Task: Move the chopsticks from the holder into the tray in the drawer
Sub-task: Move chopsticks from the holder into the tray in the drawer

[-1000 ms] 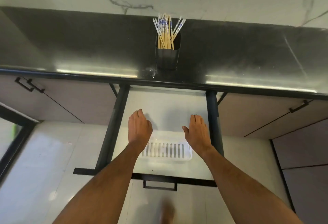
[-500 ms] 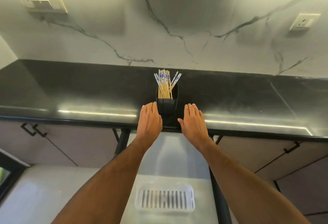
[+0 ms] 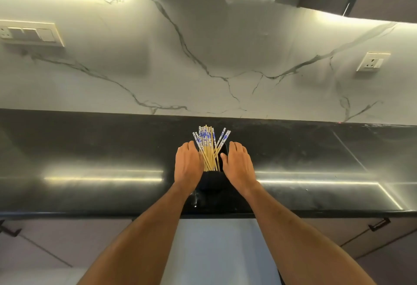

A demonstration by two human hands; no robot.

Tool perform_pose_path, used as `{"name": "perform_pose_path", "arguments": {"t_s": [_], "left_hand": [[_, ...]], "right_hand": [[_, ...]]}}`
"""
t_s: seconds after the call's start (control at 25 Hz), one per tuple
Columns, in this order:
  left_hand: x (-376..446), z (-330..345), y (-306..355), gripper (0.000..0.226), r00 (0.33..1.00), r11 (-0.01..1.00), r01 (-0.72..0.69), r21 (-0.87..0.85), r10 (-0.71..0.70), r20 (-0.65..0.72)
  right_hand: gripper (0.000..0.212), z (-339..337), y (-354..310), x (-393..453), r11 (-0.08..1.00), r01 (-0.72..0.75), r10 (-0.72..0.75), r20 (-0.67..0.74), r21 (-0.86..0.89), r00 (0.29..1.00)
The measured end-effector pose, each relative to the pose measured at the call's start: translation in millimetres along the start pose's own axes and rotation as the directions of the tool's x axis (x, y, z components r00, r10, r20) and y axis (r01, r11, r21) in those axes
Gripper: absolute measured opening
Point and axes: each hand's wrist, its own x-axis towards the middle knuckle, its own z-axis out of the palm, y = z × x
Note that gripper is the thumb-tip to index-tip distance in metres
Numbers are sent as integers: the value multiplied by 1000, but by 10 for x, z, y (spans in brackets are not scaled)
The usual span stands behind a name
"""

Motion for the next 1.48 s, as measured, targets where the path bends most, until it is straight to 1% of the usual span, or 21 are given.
{"name": "perform_pose_path", "arguments": {"t_s": [0.12, 0.2, 0.28, 0.4, 0.48, 0.56, 0.64, 0.68, 0.72, 0.8, 0.84, 0.96, 1.08, 1.28, 1.36, 1.48], "left_hand": [[200, 145, -62, 17, 997, 996, 73, -50, -71, 23], [344, 242, -100, 19, 993, 992, 110, -63, -108, 37], [474, 339, -126, 22, 986, 983, 163, -83, -160, 46], [638, 455, -162, 22, 973, 966, 230, -116, -224, 62], [746, 522, -173, 19, 957, 945, 287, -159, -276, 90], [816, 573, -181, 17, 945, 930, 324, -175, -309, 110], [857, 608, -189, 23, 942, 927, 332, -175, -315, 116], [859, 617, -186, 26, 942, 926, 331, -183, -313, 120], [852, 623, -182, 27, 943, 924, 329, -194, -310, 119], [835, 627, -184, 28, 944, 922, 328, -206, -314, 98], [826, 619, -183, 29, 943, 920, 332, -209, -323, 78], [802, 555, -136, 35, 932, 906, 351, -236, -361, 2], [789, 469, -41, 33, 932, 885, 334, -324, -362, -27], [801, 278, 186, 34, 939, 830, 273, -486, -340, -55], [799, 184, 287, 31, 950, 805, 229, -548, -307, -55], [794, 12, 449, 28, 970, 783, 145, -604, -234, -71]], "right_hand": [[18, 116, 33, 234, 996, -46, 46, 8, 72, 999], [20, 221, 75, 405, 992, -71, 69, 23, 108, 997], [32, 333, 130, 574, 984, -101, 96, 39, 145, 995], [59, 503, 176, 771, 963, -181, 170, 69, 200, 983], [72, 612, 202, 905, 918, -276, 258, 102, 285, 961], [78, 715, 221, 1030, 833, -383, 359, 135, 400, 923], [75, 793, 237, 1159, 712, -479, 453, 186, 514, 872], [67, 825, 250, 1204, 669, -505, 484, 196, 545, 853], [54, 855, 264, 1238, 656, -513, 505, 183, 554, 843], [22, 906, 288, 1268, 650, -506, 530, 138, 567, 837], [13, 911, 294, 1264, 631, -496, 529, 136, 597, 837], [18, 833, 290, 1254, 578, -460, 524, 126, 674, 842], [18, 677, 264, 1279, 548, -409, 515, 90, 730, 852], [18, 245, 113, 1265, 620, -214, 412, -81, 755, 908], [19, 47, 13, 1249, 664, -123, 342, -153, 738, 927], [20, -266, -143, 1226, 718, -16, 230, -215, 696, 949]]}}
